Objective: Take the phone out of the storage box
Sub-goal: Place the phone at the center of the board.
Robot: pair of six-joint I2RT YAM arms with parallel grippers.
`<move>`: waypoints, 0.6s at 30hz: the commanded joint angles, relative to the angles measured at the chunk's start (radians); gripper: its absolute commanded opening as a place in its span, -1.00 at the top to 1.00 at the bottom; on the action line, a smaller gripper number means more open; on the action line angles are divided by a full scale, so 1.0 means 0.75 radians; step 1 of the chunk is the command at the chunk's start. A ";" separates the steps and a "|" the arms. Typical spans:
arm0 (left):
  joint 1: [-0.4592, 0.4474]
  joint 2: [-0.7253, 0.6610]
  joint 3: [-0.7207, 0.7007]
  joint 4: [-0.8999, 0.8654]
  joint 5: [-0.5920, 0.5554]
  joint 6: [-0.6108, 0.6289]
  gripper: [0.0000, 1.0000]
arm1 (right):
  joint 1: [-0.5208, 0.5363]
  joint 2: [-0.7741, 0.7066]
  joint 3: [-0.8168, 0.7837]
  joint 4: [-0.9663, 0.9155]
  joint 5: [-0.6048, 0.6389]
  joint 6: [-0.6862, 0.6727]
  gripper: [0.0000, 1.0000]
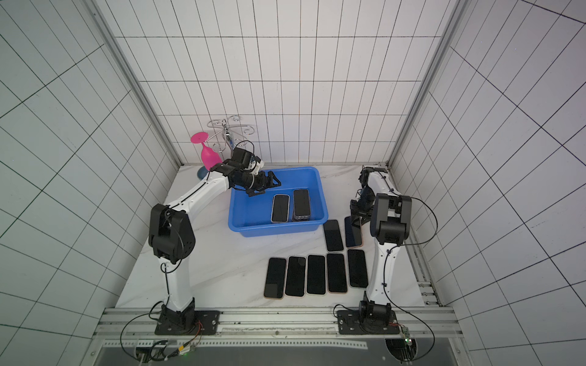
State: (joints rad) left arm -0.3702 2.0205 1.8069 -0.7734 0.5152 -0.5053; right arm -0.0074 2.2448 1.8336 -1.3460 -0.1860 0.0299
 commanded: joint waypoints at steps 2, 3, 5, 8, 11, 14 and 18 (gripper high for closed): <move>0.001 -0.008 -0.029 0.035 -0.020 0.007 -0.95 | -0.001 0.052 -0.010 0.020 -0.065 0.007 0.05; 0.001 -0.010 -0.035 0.037 -0.022 0.004 -0.96 | -0.002 0.058 -0.010 0.023 -0.089 0.010 0.05; -0.001 -0.011 -0.046 0.041 -0.028 0.002 -0.95 | -0.001 0.063 -0.023 0.031 -0.121 0.019 0.05; -0.005 -0.013 -0.059 0.042 -0.035 0.004 -0.95 | 0.002 0.056 -0.069 0.043 -0.151 0.029 0.07; -0.011 -0.008 -0.063 0.041 -0.059 0.001 -0.96 | -0.001 0.034 -0.119 0.054 -0.143 0.054 0.08; -0.029 0.001 -0.052 0.034 -0.137 -0.016 -0.96 | -0.008 0.006 -0.146 0.062 -0.164 0.098 0.08; -0.089 0.109 0.107 -0.177 -0.387 -0.010 -0.96 | -0.024 -0.081 -0.119 0.067 -0.146 0.179 0.02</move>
State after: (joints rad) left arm -0.4057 2.0464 1.8118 -0.8192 0.3695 -0.5163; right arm -0.0135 2.2330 1.7550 -1.3460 -0.3046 0.1127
